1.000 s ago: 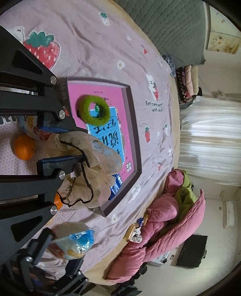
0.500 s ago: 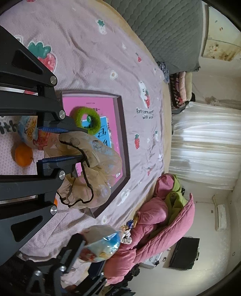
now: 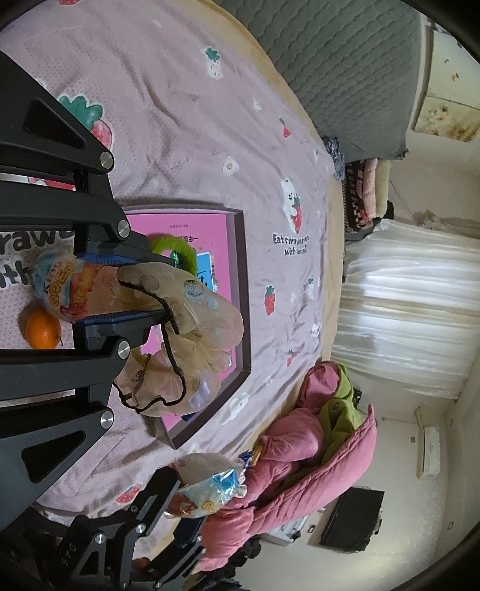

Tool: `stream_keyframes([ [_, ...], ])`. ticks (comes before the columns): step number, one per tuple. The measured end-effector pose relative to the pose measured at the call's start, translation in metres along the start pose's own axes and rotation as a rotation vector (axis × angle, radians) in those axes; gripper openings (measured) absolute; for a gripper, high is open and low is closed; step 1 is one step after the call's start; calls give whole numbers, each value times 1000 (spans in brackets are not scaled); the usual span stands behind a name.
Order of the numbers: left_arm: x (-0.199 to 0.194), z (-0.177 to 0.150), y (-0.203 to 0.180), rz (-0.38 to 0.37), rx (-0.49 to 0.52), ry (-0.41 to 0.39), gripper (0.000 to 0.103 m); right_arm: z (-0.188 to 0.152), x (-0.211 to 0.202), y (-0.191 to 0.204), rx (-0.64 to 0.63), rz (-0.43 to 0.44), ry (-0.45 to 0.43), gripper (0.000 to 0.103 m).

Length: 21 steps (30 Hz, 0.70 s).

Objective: Organize objects
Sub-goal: 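Lift the mesh bag with the left gripper while the right gripper lifts the Kinder egg, then carry the mesh bag and Kinder egg over the pink book in the tray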

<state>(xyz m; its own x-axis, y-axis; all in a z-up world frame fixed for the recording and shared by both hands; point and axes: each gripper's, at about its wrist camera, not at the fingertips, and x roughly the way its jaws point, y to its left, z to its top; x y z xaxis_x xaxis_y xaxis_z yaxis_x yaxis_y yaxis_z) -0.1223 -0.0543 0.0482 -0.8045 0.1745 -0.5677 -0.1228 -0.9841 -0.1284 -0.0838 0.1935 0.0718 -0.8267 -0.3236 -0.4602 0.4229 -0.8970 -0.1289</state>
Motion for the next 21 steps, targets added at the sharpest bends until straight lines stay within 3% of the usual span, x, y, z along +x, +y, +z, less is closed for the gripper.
stream_keyframes([
  [21, 10, 23, 0, 48, -3, -20, 20, 20, 27, -16, -7, 16, -31, 53],
])
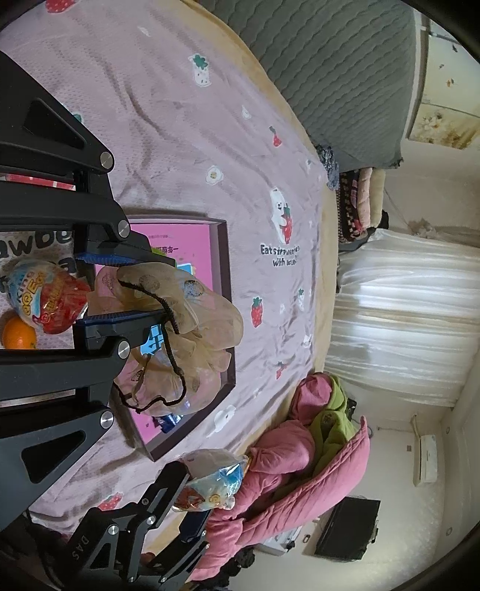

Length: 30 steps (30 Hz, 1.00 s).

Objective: Organize objects
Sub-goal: 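Carry the mesh bag and Kinder egg over the pink book in the tray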

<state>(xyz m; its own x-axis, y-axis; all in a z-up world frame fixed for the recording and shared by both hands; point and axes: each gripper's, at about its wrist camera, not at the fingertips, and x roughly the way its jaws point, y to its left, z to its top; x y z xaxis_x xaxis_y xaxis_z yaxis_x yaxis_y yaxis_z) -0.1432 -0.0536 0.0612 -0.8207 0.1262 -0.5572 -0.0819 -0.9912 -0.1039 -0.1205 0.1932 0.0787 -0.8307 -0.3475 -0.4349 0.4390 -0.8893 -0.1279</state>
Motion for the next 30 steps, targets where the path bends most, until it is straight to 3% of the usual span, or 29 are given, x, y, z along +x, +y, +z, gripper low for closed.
stream_keyframes([
  [30, 19, 36, -6, 22, 15, -34, 20, 28, 20, -28, 18, -29, -30, 53],
])
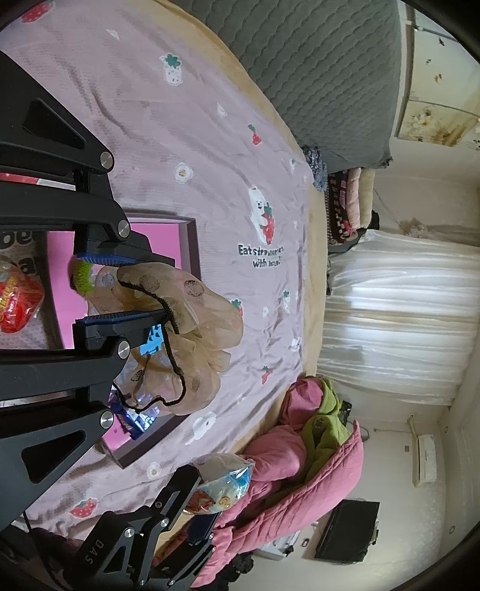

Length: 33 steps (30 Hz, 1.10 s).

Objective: Organize objects
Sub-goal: 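Carry the mesh bag and Kinder egg over the pink book in the tray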

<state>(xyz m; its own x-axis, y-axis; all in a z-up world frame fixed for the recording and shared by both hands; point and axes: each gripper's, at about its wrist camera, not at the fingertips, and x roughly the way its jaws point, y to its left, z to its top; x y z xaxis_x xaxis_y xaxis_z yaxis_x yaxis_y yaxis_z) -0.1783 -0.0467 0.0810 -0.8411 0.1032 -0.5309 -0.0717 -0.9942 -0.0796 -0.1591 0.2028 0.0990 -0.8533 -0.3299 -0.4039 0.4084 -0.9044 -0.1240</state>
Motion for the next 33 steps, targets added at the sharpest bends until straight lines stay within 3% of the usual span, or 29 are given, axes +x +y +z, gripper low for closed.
stream_keyframes([
  [21, 30, 22, 9, 15, 14, 16, 20, 13, 31, -2, -19, 21, 8, 53],
  [33, 52, 15, 21, 27, -4, 59, 20, 9, 52, 9, -41, 46, 34, 53],
])
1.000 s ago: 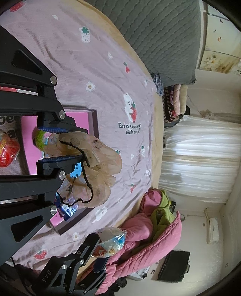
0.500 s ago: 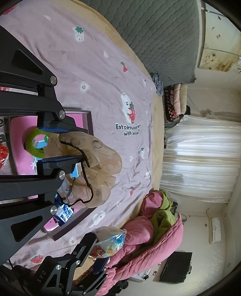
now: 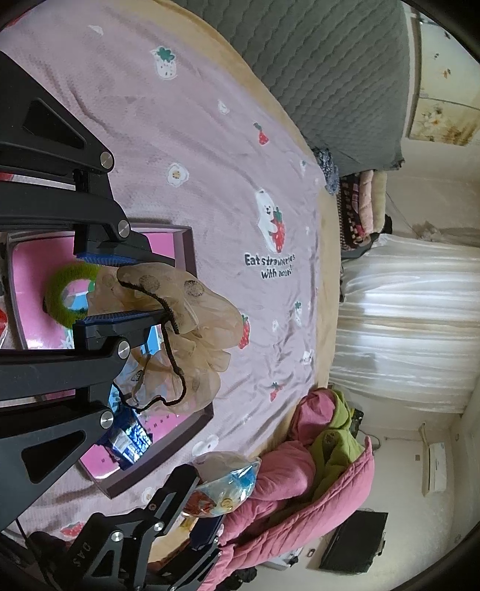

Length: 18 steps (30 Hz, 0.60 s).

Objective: Organize objects
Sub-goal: 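Carry the mesh bag and Kinder egg over the pink book in the tray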

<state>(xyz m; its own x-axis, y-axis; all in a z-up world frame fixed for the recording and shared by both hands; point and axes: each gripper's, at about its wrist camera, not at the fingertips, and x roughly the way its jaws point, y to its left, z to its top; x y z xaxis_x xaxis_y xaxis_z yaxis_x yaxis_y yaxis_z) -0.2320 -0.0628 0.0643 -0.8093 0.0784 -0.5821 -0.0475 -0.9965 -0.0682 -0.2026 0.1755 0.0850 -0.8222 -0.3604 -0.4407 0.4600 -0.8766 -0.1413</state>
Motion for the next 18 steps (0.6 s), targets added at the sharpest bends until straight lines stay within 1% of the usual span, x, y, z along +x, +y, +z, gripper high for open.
stream_keyframes([
  [4, 9, -3, 9, -7, -31, 25, 20, -4, 5, 5, -3, 15, 13, 53],
  [7, 12, -5, 13, -3, -42, 29, 20, -7, 10, 11, -11, 23, 21, 53],
  [18, 24, -22, 13, 6, -34, 72, 20, -25, 24, 23, -38, 32, 77, 53],
])
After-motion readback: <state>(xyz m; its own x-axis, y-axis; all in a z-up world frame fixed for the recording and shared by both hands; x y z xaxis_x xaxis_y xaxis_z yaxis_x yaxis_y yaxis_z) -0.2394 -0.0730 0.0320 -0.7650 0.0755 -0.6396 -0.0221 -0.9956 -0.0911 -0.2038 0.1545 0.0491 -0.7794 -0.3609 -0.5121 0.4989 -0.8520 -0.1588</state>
